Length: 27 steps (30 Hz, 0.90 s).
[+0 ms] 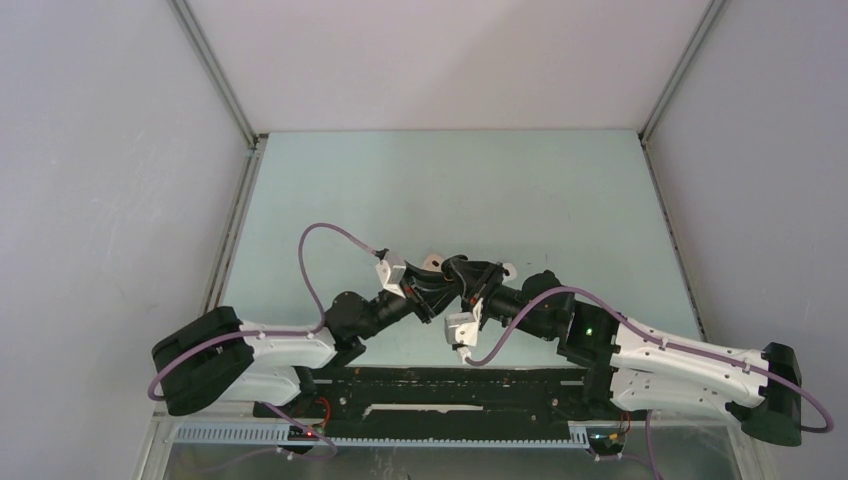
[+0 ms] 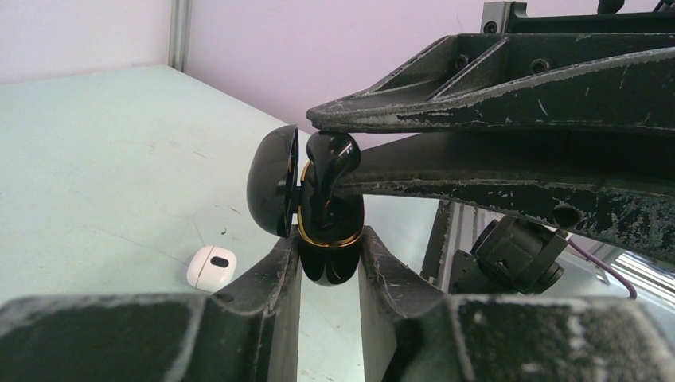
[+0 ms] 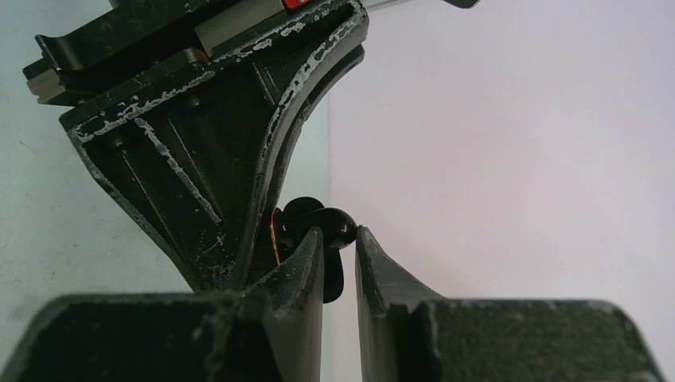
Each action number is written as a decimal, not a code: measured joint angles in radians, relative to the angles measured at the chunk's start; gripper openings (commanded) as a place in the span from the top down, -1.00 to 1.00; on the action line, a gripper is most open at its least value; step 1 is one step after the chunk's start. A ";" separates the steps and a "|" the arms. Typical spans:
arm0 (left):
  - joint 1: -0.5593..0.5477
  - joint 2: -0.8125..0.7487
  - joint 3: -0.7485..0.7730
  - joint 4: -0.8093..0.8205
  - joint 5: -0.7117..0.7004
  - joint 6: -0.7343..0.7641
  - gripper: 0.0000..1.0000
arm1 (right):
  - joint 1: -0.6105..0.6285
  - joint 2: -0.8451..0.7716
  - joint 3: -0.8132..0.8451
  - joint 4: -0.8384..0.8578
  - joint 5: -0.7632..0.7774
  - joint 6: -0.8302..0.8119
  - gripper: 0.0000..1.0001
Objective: Insert the wireless bluetooth earbuds into the charging case
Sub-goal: Place the earbud in the charging case.
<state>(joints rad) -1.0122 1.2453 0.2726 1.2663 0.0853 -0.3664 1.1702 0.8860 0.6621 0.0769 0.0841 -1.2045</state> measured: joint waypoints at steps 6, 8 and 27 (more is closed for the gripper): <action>0.000 0.007 0.000 0.005 0.000 0.000 1.00 | 0.000 0.000 -0.002 0.000 0.004 0.005 1.00; 0.000 0.009 0.000 0.009 0.000 0.000 0.99 | 0.000 0.000 -0.002 0.002 0.006 0.013 1.00; -0.022 0.046 -0.032 0.095 -0.004 0.021 1.00 | 0.000 -0.004 -0.005 -0.005 0.011 0.122 1.00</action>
<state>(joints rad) -1.0340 1.2911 0.2409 1.3609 0.0811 -0.3458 1.1702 0.8822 0.6571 0.0723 0.0948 -1.0821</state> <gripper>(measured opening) 0.287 0.192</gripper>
